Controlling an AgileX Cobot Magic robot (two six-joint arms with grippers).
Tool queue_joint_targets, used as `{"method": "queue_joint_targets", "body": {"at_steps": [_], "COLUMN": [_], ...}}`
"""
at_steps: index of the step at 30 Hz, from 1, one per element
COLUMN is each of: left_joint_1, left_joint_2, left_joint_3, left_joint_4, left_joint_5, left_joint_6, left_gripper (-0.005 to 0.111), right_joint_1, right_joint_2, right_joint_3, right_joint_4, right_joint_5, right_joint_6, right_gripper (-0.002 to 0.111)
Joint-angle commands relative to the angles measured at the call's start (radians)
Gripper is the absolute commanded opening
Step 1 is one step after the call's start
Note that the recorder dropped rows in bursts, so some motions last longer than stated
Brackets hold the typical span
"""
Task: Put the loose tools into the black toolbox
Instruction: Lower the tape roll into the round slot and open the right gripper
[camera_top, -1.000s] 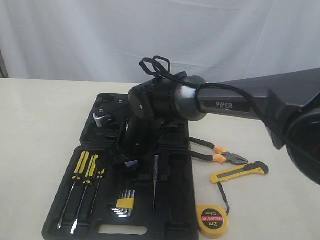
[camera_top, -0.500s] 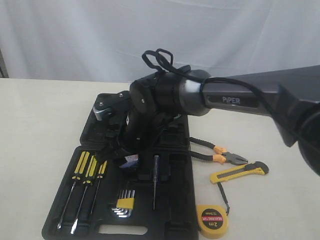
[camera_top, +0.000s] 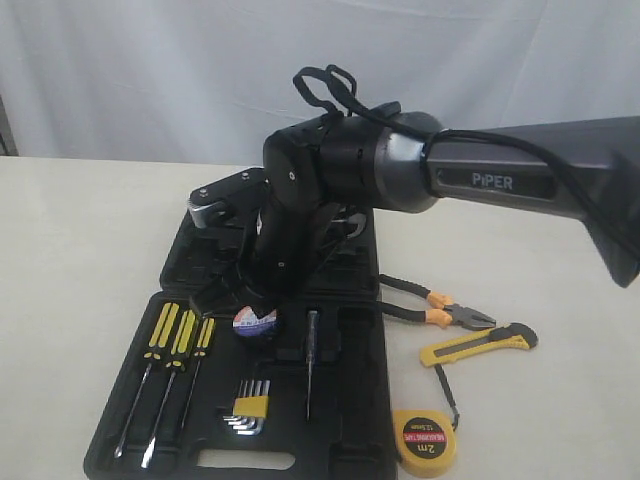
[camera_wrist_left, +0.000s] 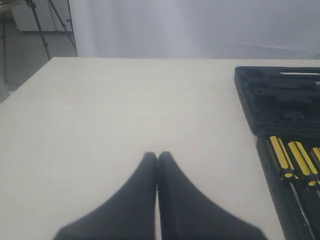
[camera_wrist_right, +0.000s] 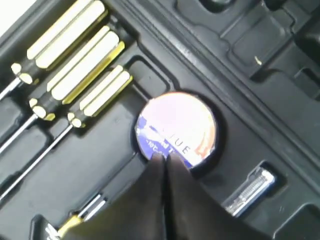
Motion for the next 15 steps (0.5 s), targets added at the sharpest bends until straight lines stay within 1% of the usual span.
{"method": "queue_joint_targets", "body": {"at_steps": [1, 8, 15], "left_joint_1": [-0.005, -0.005, -0.005], "left_joint_2": [-0.001, -0.001, -0.001], "left_joint_3": [0.003, 0.003, 0.003], "left_joint_4": [-0.008, -0.008, -0.008], "left_joint_5": [-0.008, -0.008, -0.008], "left_joint_6": [-0.004, -0.004, -0.004], "left_gripper": [0.0, 0.0, 0.0], "right_joint_1": [-0.003, -0.003, -0.003], "right_joint_2": [0.002, 0.08, 0.086], "right_joint_3": [-0.001, -0.001, -0.001], "right_joint_4": [0.001, -0.016, -0.047], "right_joint_5": [-0.003, -0.065, -0.094], "right_joint_6": [0.002, -0.032, -0.032], "right_gripper": [-0.001, -0.001, -0.001]}}
